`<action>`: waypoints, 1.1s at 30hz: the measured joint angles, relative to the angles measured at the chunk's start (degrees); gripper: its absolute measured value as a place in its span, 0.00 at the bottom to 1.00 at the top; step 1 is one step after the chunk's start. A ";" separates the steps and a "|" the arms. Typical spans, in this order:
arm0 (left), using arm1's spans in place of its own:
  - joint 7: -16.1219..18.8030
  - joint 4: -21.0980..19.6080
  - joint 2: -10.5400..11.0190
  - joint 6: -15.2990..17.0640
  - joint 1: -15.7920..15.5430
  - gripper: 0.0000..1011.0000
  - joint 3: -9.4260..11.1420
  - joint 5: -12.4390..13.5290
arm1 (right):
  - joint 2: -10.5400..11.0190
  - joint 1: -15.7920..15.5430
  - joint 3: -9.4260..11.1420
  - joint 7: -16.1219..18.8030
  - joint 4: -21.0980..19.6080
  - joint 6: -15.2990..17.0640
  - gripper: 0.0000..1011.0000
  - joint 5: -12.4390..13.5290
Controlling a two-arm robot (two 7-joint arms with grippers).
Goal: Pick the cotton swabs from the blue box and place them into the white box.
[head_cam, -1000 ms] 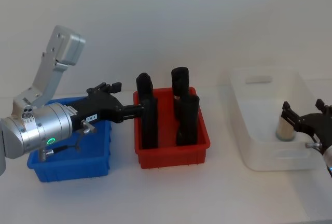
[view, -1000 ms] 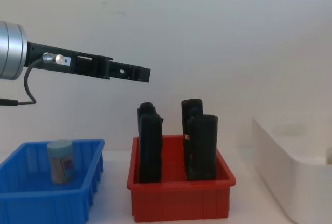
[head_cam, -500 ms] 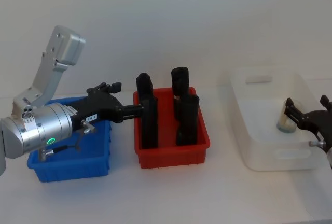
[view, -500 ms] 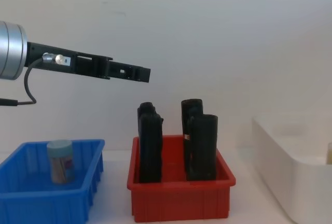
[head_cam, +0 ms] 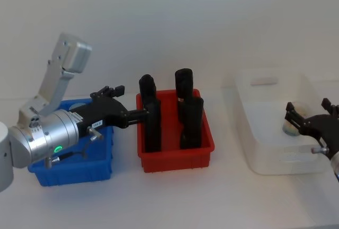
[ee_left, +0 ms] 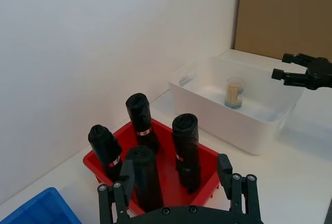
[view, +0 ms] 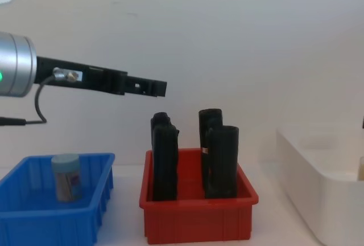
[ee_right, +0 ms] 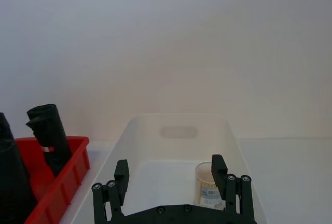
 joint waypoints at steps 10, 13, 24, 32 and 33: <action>7.18 0.17 -1.10 -6.61 2.60 0.99 2.68 2.76 | 0.64 -4.36 -1.87 1.28 -7.28 1.85 0.99 -1.20; 9.54 0.22 -1.47 -8.81 3.48 0.99 3.56 3.69 | 0.86 -5.83 -2.47 1.71 -9.62 2.42 0.99 -1.57; 18.12 0.43 -2.80 -16.70 6.59 0.99 6.70 6.96 | 1.50 -10.11 -4.31 2.96 -16.76 4.21 0.99 -2.70; 23.74 0.57 -3.68 -21.95 8.65 0.99 8.80 9.11 | 1.57 -10.71 -4.57 3.13 -17.67 4.47 0.99 -2.86; 24.67 0.59 -3.83 -22.77 8.98 0.99 9.16 9.49 | 1.57 -10.72 -4.57 3.13 -17.67 4.47 0.99 -2.86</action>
